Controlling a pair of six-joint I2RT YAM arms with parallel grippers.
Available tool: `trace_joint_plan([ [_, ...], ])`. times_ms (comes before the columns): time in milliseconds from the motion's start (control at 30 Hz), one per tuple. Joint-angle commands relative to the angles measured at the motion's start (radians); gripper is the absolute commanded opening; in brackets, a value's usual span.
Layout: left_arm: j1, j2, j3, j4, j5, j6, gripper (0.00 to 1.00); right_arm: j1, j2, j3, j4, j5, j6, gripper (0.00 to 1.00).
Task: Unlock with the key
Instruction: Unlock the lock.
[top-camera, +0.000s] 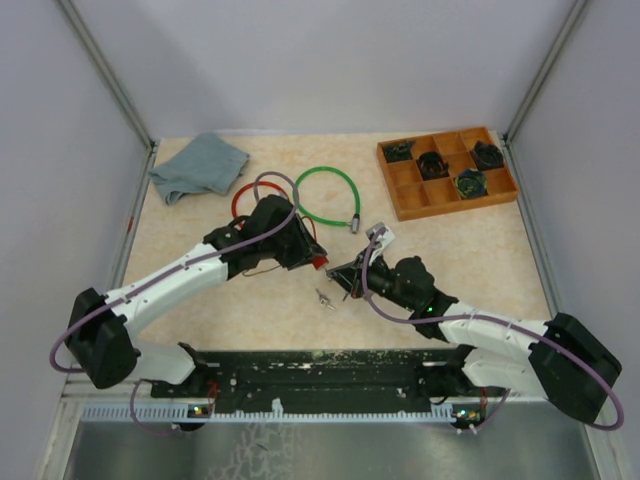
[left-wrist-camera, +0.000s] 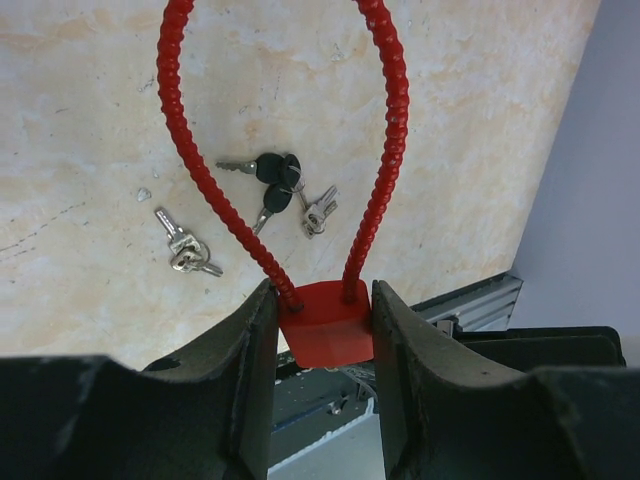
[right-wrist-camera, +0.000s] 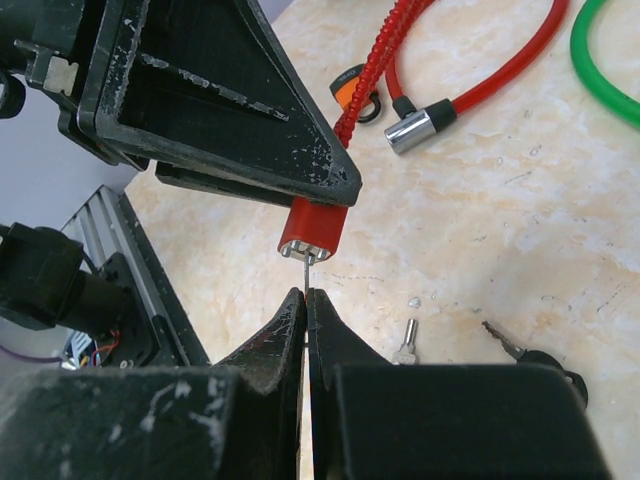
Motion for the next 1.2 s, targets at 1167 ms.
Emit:
trace_joint_plan([
  [1167, -0.100, -0.025, -0.009, 0.021, -0.125, 0.083, 0.00, -0.071, -0.023, 0.064, 0.026, -0.083, 0.104, 0.00],
])
